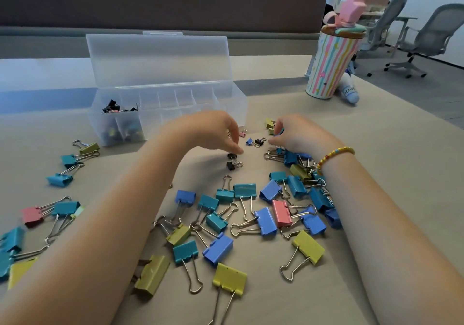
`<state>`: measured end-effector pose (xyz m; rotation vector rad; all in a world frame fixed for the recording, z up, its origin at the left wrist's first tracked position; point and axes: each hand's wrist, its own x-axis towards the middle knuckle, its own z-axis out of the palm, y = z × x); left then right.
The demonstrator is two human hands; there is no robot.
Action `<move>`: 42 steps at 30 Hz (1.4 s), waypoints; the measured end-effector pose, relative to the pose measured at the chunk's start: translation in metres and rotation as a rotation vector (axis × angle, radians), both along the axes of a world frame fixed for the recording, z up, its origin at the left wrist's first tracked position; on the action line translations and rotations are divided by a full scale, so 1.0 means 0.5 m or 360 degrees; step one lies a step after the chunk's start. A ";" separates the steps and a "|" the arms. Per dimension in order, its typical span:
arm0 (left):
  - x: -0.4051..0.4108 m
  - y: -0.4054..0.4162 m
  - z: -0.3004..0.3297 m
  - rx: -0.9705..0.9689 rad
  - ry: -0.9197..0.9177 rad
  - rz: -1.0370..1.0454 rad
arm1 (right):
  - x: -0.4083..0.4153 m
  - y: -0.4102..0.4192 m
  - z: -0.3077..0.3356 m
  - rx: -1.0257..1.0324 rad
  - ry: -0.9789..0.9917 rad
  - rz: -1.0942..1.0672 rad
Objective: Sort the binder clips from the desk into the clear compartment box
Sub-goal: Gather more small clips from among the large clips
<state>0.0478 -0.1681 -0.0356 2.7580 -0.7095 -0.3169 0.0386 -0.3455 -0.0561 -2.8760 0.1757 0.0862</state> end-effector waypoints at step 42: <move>0.027 -0.002 -0.044 -0.1202 0.0621 0.0453 | 0.001 0.007 0.003 0.2600 0.0204 -0.0226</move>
